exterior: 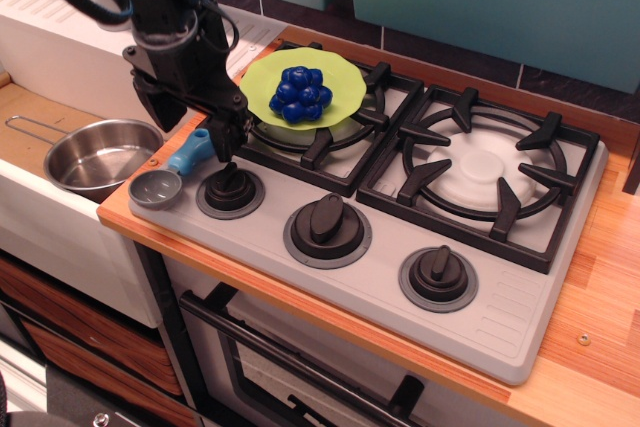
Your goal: Put blueberry on plate and spoon in pot or pan in sink
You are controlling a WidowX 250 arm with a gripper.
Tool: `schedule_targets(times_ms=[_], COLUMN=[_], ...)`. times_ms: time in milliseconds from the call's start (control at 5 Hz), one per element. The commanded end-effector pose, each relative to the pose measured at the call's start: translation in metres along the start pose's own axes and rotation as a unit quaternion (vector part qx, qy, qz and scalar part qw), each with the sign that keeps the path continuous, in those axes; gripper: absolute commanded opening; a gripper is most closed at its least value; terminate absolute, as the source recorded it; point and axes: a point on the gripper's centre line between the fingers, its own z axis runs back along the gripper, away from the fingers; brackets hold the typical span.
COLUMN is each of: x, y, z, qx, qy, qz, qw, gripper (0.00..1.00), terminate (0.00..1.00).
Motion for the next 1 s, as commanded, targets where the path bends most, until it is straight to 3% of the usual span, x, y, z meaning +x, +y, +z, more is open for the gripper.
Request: schedule_targets(times_ms=[0,800], x=[0.009,-0.014], y=[0.003,0.024], z=[0.009,-0.004], qx=[0.013,0.007], qy=[-0.007,-0.04], qz=[0.005,-0.013], qw=[0.9999,0.9991], gripper=[1.0,1.0], terminate=[0.0,0.0])
